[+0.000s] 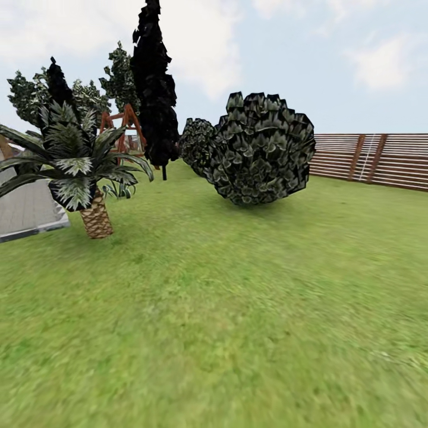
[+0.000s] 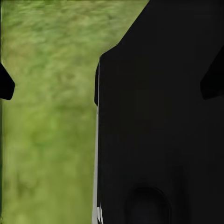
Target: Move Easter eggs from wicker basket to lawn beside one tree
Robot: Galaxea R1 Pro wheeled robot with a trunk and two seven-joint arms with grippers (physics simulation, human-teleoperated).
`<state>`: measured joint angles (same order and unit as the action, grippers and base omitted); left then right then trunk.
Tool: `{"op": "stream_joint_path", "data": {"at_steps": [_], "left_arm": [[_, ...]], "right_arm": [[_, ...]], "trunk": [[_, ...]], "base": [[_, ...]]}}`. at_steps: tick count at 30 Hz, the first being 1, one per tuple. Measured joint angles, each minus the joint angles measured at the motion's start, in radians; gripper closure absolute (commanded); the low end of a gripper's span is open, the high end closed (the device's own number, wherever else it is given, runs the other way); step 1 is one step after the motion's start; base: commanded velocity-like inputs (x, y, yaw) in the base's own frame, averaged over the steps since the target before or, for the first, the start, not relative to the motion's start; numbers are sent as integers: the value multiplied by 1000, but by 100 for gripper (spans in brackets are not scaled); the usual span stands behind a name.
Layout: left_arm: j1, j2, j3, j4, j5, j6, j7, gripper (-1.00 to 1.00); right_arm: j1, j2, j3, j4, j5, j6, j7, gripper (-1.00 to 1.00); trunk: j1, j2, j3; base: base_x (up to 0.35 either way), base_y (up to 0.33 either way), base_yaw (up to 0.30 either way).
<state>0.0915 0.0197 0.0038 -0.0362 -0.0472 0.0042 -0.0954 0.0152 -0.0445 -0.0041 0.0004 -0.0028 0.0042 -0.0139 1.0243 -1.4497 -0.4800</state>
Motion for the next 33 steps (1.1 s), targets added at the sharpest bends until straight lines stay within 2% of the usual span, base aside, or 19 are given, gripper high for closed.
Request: {"op": "stream_joint_path", "data": {"at_steps": [7, 33], "left_arm": [[0, 0, 0, 0, 0, 0, 0, -100], [0, 0, 0, 0, 0, 1, 0, -100]], "right_arm": [[0, 0, 1, 0, 3, 0, 0, -100], [0, 0, 1, 0, 3, 0, 0, -100]], "trunk": [[0, 0, 0], [0, 0, 0]], "base": [[335, 0, 192], [335, 0, 4]]}}
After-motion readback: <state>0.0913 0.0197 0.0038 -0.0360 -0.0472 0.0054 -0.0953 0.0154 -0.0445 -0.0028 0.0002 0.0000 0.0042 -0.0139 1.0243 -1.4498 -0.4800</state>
